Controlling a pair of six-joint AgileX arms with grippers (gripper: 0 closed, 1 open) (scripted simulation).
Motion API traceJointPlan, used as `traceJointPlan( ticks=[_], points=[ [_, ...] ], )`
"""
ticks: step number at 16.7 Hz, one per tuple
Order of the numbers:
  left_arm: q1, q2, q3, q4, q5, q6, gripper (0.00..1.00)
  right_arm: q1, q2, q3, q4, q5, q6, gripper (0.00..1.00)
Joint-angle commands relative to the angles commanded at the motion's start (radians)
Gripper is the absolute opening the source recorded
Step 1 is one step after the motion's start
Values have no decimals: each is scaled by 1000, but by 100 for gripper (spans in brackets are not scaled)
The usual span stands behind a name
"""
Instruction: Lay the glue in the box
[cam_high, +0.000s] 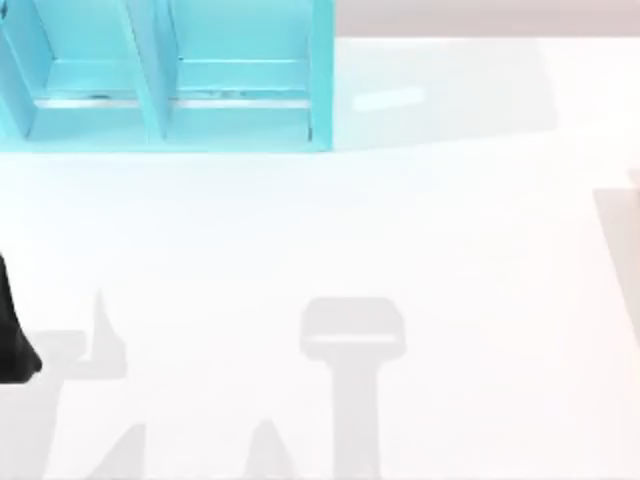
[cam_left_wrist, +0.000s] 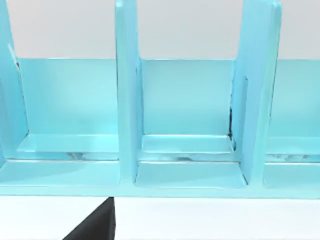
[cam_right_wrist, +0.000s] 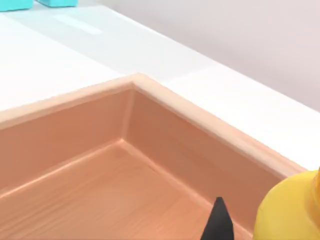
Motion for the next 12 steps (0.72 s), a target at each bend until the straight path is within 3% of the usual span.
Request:
traceJointPlan(
  ticks=[5,11,12],
  points=[
    [0,0,0,0,0,0,100,77,-13,-135,45,40,142,0],
    [0,0,0,0,0,0,100,89,-21,-153,56,48,160,0],
    [0,0,0,0,0,0,100,89,-21,-153,56,48,160,8]
  ],
)
